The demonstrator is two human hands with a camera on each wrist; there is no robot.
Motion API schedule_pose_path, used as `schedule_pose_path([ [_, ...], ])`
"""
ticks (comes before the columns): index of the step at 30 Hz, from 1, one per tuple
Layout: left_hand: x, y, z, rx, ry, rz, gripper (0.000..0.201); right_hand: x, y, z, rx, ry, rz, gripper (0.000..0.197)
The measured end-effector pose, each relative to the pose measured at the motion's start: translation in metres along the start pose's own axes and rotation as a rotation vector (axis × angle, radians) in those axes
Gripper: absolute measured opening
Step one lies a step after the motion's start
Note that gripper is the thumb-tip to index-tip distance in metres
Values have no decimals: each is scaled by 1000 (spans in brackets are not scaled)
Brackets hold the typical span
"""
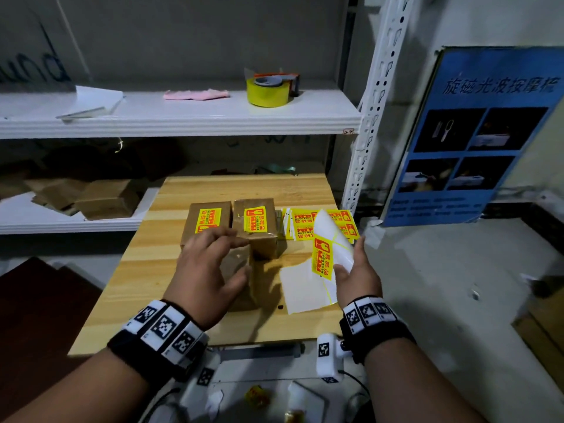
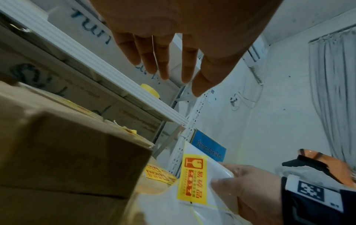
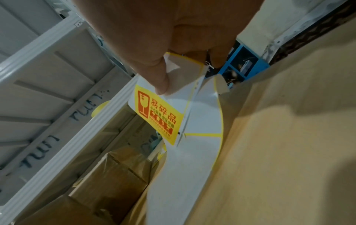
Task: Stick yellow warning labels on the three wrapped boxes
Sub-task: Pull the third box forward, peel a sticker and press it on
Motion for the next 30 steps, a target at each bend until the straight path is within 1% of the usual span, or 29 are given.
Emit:
schedule_pose_path([
  [2,9,8,10,8,-23,39,41,-4,-5,-4,30,8,-58,82],
  [6,28,22,30,-29,-81,37,42,-10,-13,-7,94,-39,-138,85],
  [8,36,25,38,-83,-80,3,44,-11,-16,-12,184,-57,-142,85],
  [11,47,22,49,-162,-64,-106,55,-10,-22,-19,412,-118,-171,86],
  [12,49,19,54,-205,-58,-139,59,-9,-24,-20,507,-161,-184,85],
  [13,52,18,59,-253,-51,-164,62,-7,-25,-18,635,-236,-177,82],
  [15,54,11,68,-376,-32,-225,72,-8,-28,-9,917,-468,-92,72],
  [16,54,8,72,-442,-22,-269,74,-11,-30,-5,1016,-568,-64,65],
  [17,53,5,76,-504,-17,-310,70,-15,-33,-4,1066,-623,-61,57],
  [18,53,3,79,-558,-14,-348,62,-19,-35,-4,1103,-655,-67,49],
  [20,52,1,81,-672,33,-411,41,-26,-38,-3,1194,-689,-40,42],
  [21,51,0,80,-730,80,-439,34,-29,-38,-1,1240,-704,-3,39],
  [23,47,-3,79,-829,187,-492,31,-35,-37,5,1279,-733,70,28],
  [25,42,-4,80,-901,278,-544,31,-38,-35,10,1229,-745,118,8],
  [26,39,-2,81,-926,300,-563,31,-38,-34,12,1202,-735,126,3],
  [28,35,2,84,-940,291,-566,31,-37,-33,16,1183,-704,137,8],
  [30,34,3,85,-880,252,-525,29,-36,-34,15,1189,-684,136,15],
])
Point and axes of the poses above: each hand's wrist, its own x-axis towards the middle knuckle, its own z-axis out of the palm, y = z × x, the point moved 6 cm from there along x, towards the middle knuckle, and after that the axes turned 13 degrees about z, right-handed, at the moved point
